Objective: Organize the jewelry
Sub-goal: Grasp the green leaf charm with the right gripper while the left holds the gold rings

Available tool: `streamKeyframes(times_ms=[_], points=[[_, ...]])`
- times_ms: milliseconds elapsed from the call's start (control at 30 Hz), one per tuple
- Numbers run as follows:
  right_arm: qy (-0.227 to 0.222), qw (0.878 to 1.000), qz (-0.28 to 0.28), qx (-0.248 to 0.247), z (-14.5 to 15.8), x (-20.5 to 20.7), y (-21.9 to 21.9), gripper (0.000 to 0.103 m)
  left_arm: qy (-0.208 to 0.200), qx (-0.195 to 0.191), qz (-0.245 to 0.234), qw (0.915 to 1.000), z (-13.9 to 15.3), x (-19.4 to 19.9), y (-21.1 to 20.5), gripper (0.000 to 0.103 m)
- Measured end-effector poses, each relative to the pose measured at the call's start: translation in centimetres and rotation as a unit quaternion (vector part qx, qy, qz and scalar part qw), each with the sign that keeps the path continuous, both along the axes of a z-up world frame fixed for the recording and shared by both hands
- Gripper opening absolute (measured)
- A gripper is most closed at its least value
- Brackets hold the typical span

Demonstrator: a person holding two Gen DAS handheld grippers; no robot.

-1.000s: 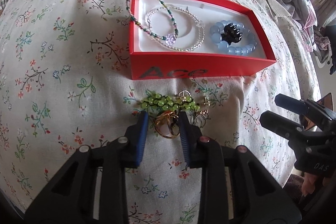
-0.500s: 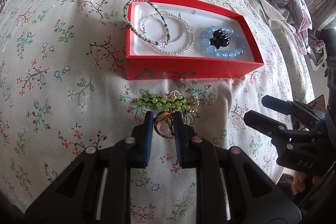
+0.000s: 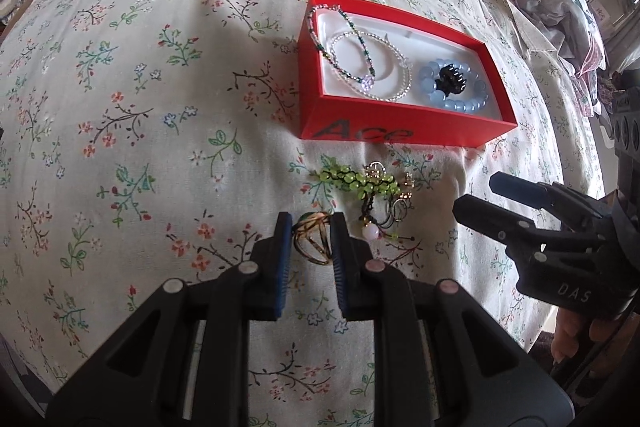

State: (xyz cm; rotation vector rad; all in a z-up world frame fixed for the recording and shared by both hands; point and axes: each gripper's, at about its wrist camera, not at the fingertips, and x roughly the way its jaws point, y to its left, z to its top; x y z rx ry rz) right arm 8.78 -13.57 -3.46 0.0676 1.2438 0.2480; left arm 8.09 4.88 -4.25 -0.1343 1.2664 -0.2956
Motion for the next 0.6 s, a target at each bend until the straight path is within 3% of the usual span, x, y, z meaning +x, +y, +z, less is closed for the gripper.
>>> streamKeyframes(times_ms=[67, 267, 600], points=[[0.003, 1.0, 0.006, -0.002, -0.3, 0.5, 0.7, 0.067, 0.0, 0.003, 0.0, 1.0, 0.0, -0.1, 0.3, 0.021], [0.01, 1.0, 0.025, 0.007, -1.0, 1.6, 2.4, 0.044, -0.004, 0.004, 0.012, 0.9999, 0.2, -0.2, 1.6, 0.021], [0.012, 0.998, 0.066, -0.006, -2.1, 2.4, 6.8, 0.032, 0.004, 0.006, 0.014, 0.9999, -0.3, 0.1, 2.2, 0.021]])
